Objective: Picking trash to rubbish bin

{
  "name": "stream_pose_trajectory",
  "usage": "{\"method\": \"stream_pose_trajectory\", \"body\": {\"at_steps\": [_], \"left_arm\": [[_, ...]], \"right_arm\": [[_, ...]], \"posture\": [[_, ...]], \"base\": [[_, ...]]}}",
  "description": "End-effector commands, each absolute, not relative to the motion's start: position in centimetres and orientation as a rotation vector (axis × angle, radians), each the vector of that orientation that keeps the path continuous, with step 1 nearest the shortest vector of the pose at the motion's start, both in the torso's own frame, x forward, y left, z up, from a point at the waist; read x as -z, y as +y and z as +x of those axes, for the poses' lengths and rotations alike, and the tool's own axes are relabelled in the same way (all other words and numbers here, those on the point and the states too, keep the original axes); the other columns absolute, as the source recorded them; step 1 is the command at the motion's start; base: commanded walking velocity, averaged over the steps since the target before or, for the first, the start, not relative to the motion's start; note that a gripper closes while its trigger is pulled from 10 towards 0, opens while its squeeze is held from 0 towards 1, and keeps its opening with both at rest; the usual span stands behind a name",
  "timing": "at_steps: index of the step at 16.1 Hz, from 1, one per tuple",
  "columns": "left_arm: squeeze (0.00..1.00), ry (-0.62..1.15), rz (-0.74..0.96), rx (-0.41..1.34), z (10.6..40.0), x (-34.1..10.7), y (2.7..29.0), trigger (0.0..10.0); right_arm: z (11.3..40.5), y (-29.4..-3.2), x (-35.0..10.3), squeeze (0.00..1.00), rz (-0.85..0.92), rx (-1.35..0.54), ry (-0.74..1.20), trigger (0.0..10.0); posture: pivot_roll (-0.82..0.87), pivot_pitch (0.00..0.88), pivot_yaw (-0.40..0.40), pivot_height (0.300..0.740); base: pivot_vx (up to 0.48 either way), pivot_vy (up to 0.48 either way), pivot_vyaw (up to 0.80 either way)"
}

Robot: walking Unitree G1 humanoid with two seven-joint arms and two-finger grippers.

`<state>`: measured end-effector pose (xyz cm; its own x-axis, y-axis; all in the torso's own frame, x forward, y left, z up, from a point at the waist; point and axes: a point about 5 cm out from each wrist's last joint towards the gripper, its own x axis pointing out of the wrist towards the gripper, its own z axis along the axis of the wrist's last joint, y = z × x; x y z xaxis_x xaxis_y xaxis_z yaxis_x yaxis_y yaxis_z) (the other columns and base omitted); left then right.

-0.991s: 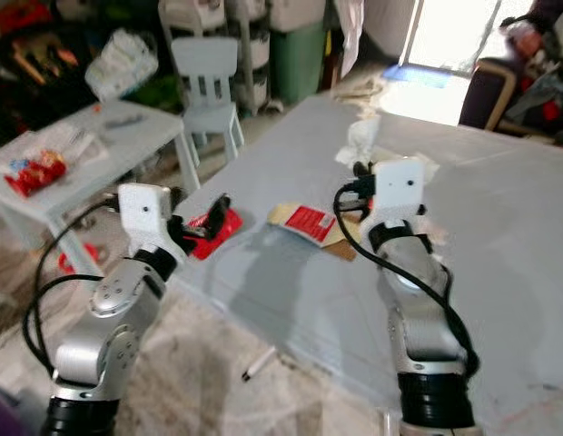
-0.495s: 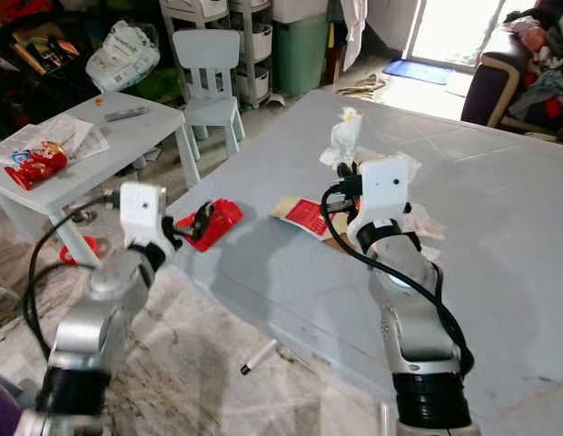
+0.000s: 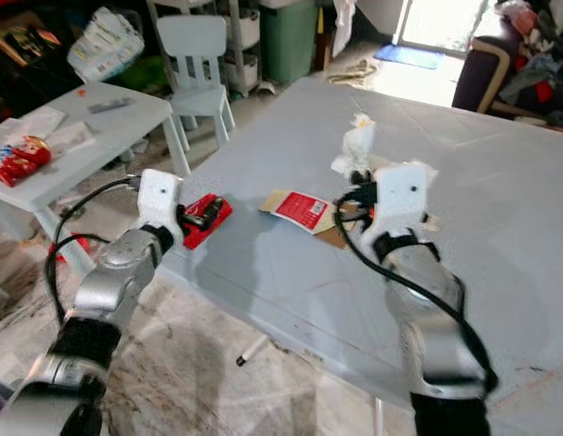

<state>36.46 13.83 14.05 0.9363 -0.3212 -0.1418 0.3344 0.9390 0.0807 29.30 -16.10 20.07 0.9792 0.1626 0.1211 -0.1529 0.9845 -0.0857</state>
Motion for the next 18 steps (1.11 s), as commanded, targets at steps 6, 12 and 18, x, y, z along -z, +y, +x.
{"method": "stream_pose_trajectory", "body": {"at_steps": [6, 12, 18], "left_arm": [[0.0, 0.175, 0.17, 0.331, 38.3, -13.7, 14.8, 10.0], [0.0, 0.305, 0.211, 0.416, 37.8, -11.8, 15.1, 0.0], [0.0, 0.344, 0.195, 0.467, 37.5, -11.0, 15.0, 0.0]], "right_arm": [[27.8, -17.2, -20.8, 0.0, -0.093, -0.13, -0.105, 0.0], [27.9, -16.9, -20.8, 0.0, -0.09, -0.138, -0.09, 0.0], [28.4, -16.4, -20.8, 0.0, -0.079, -0.15, -0.09, 0.0]], "posture": [[-0.13, 0.157, -0.024, 0.74], [-0.12, 0.154, -0.026, 0.74], [-0.1, 0.135, -0.022, 0.74]], "base": [[0.0, 0.0, 0.0], [0.0, 0.0, 0.0], [0.0, 0.0, 0.0]]}}
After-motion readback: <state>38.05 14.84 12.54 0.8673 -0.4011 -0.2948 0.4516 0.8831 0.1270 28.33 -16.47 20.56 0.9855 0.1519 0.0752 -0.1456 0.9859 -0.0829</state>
